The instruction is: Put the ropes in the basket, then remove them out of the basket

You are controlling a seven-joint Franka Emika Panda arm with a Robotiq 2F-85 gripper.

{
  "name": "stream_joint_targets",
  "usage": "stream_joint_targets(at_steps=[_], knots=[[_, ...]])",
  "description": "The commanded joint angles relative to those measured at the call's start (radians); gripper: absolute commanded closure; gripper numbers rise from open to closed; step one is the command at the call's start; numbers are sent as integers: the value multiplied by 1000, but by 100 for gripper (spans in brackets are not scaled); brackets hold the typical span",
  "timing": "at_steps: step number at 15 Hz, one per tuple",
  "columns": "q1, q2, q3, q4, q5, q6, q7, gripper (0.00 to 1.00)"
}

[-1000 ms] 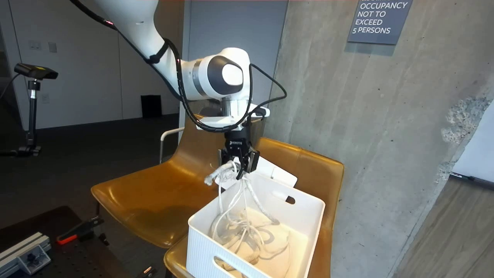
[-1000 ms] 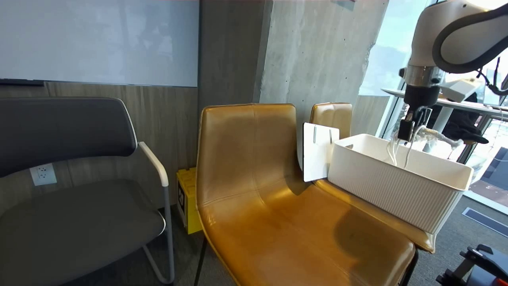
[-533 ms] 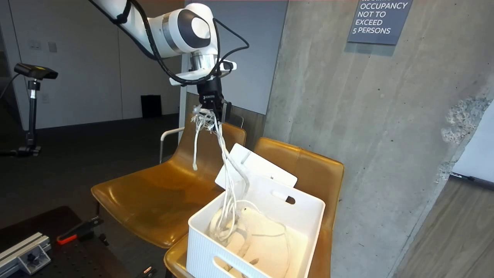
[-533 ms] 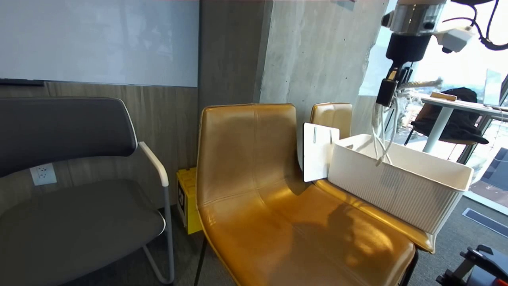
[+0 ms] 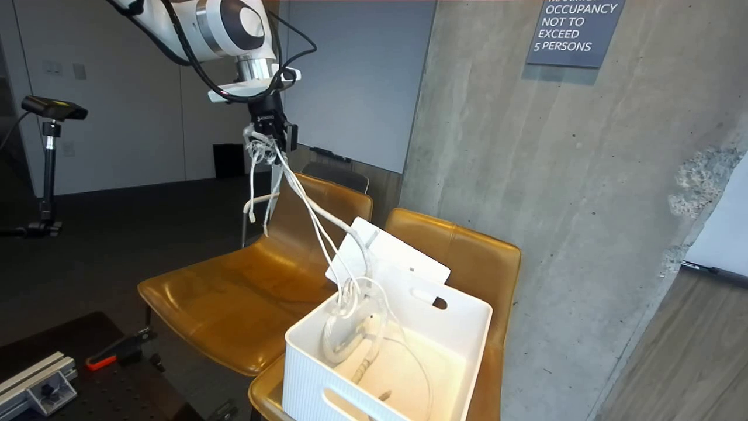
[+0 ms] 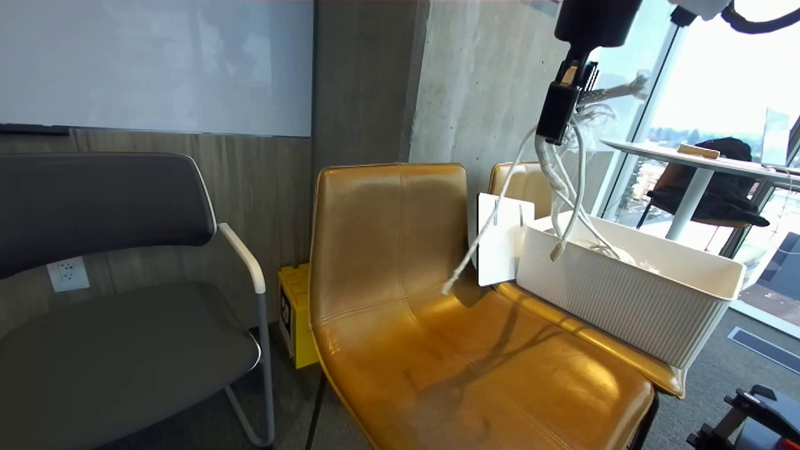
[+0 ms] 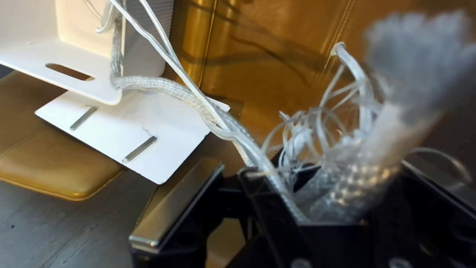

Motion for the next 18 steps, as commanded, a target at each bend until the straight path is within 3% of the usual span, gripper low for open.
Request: stream_joint_targets(at_steps=[1,11,18], knots=[[47,50,39,75,-14,-42,14,100],[265,253,118,339,-73,-131,6,100],[336,360,110,497,-61,-176,-33,100]])
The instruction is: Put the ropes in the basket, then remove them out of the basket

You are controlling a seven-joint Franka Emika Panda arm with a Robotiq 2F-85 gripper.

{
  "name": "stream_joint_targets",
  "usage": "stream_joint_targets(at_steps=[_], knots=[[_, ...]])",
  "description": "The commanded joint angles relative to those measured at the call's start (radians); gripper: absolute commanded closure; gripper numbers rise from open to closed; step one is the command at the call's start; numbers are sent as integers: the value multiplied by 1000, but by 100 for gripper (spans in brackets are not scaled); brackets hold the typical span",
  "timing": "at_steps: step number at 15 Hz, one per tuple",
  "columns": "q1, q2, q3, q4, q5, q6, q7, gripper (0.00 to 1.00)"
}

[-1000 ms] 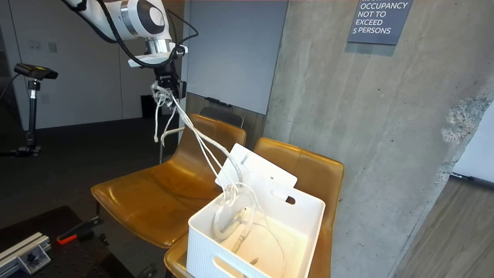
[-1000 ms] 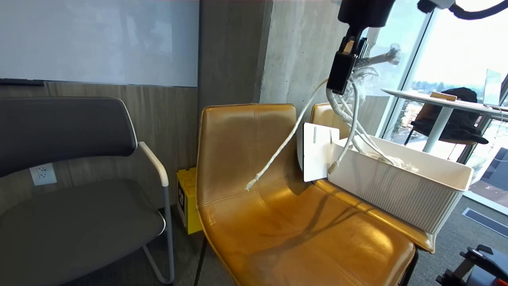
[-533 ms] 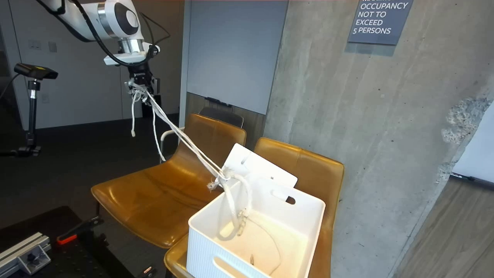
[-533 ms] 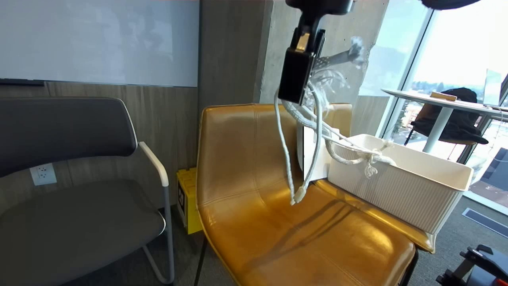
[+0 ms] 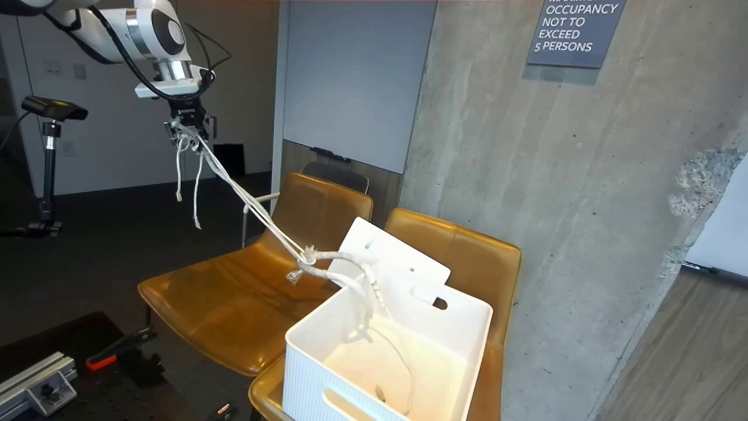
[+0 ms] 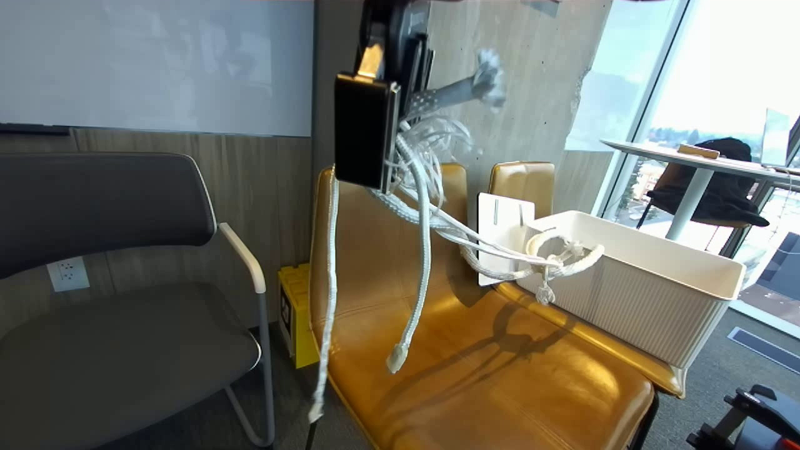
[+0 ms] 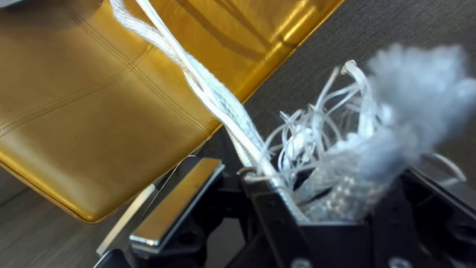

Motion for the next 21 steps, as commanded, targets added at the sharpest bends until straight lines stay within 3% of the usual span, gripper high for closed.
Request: stream_joint_targets(at_steps=[1,14,16,21], knots=[[25,70,-1,134,1,-62,-33,100],[165,244,-33,394,12,-148,-98,100],[131,230,-25,366,2,-145,-97,100],[8,157,-77,257,10,-121,-101,100]])
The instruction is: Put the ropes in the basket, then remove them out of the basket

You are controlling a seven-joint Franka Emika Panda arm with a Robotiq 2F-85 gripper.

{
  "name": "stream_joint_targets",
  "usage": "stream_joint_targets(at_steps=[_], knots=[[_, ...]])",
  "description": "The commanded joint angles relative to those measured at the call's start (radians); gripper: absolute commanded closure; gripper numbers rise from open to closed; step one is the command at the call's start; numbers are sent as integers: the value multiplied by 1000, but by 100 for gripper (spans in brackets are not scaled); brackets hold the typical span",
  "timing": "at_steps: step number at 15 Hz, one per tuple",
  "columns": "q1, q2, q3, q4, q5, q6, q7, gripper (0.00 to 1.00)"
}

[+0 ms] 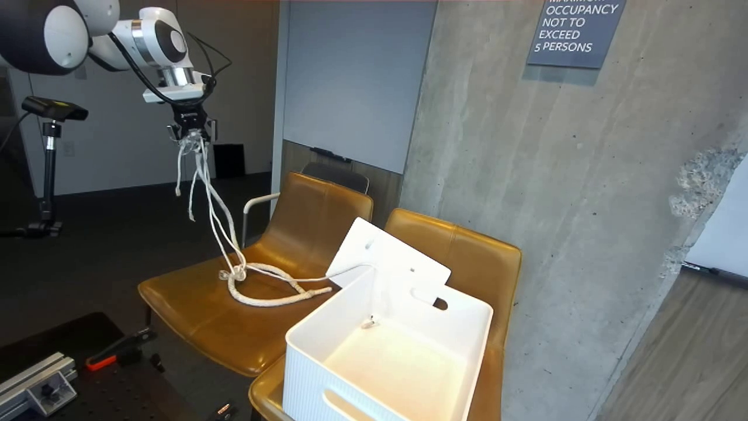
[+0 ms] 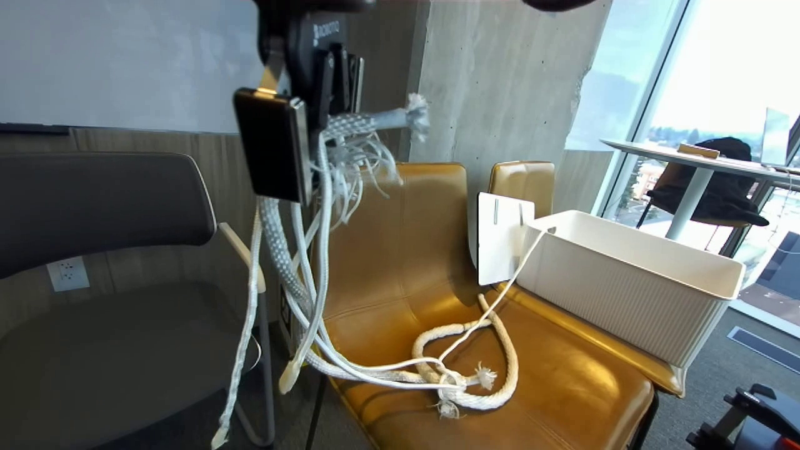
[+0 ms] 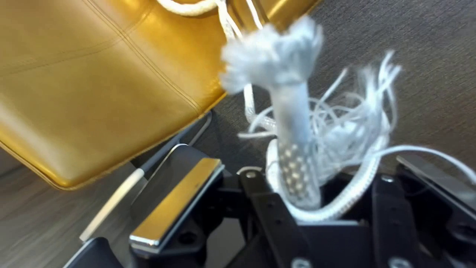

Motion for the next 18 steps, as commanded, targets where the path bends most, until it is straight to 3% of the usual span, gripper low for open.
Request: stream_joint_targets(at_steps=[1,10,15,16,18], knots=[[-106,-78,-37,-103,8,-3,-22,100],[-342,-261,-106,-508,-1,71,-23,100],[-381,-311,-92,-670,3,118,-13,100],[-380,-320,-87,-698,2,131,-15,75],[-377,-333,-78,-737,0,146,-18,67]])
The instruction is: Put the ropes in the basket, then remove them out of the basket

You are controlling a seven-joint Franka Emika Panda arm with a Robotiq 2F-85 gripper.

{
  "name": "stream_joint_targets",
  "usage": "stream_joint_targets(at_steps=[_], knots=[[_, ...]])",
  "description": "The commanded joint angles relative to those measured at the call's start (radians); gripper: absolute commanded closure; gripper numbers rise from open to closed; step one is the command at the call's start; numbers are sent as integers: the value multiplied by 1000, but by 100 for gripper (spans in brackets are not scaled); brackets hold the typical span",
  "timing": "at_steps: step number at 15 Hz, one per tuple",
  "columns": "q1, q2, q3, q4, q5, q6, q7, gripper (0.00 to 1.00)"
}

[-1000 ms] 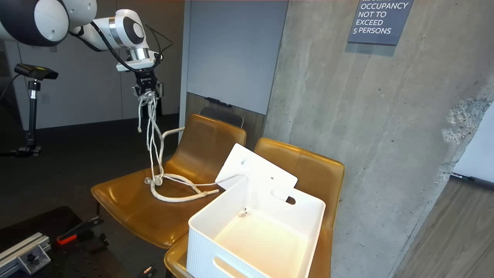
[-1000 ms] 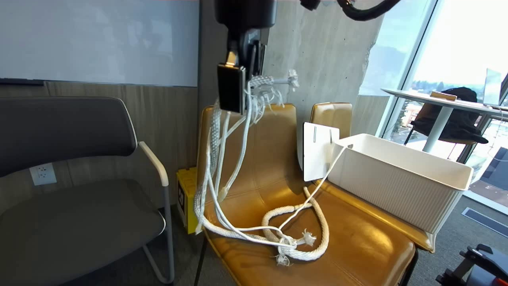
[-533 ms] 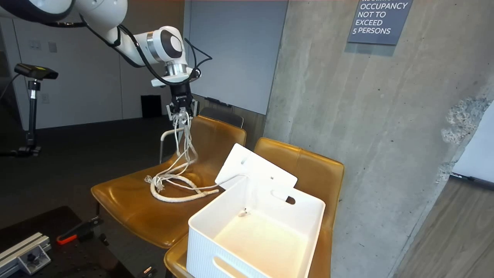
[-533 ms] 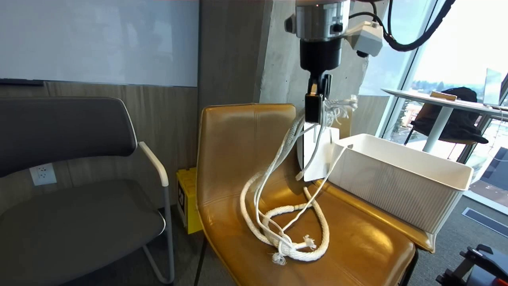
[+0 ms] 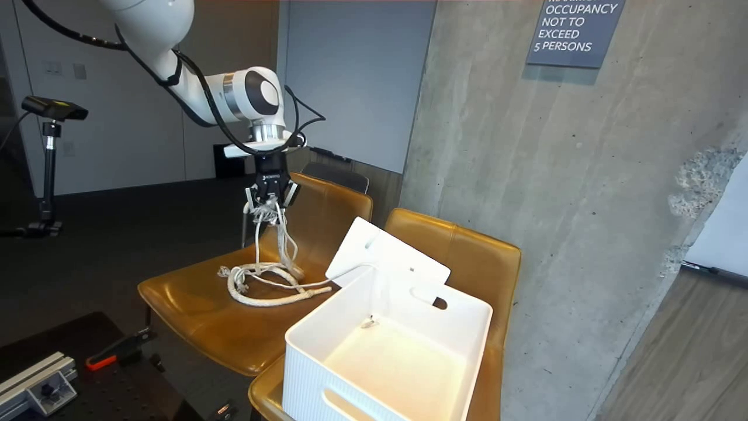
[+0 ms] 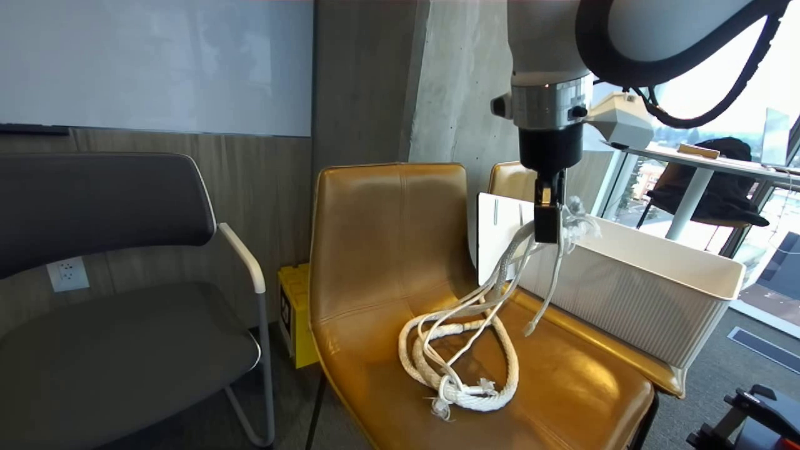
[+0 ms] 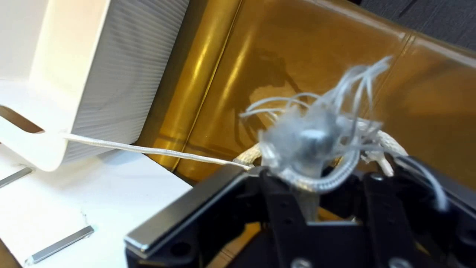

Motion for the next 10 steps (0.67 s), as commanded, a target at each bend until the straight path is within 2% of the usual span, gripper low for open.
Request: stream_joint_targets(at_steps=[1,6,9,10], knots=[[-5,-69,25,-109,0,38,4,60],[-19,-84,21,-112,-25,43,-37,24],[-47,-73,21,-77,-55,81,-157,3],[-63,-65,24,-66,-58,101,-223,0]])
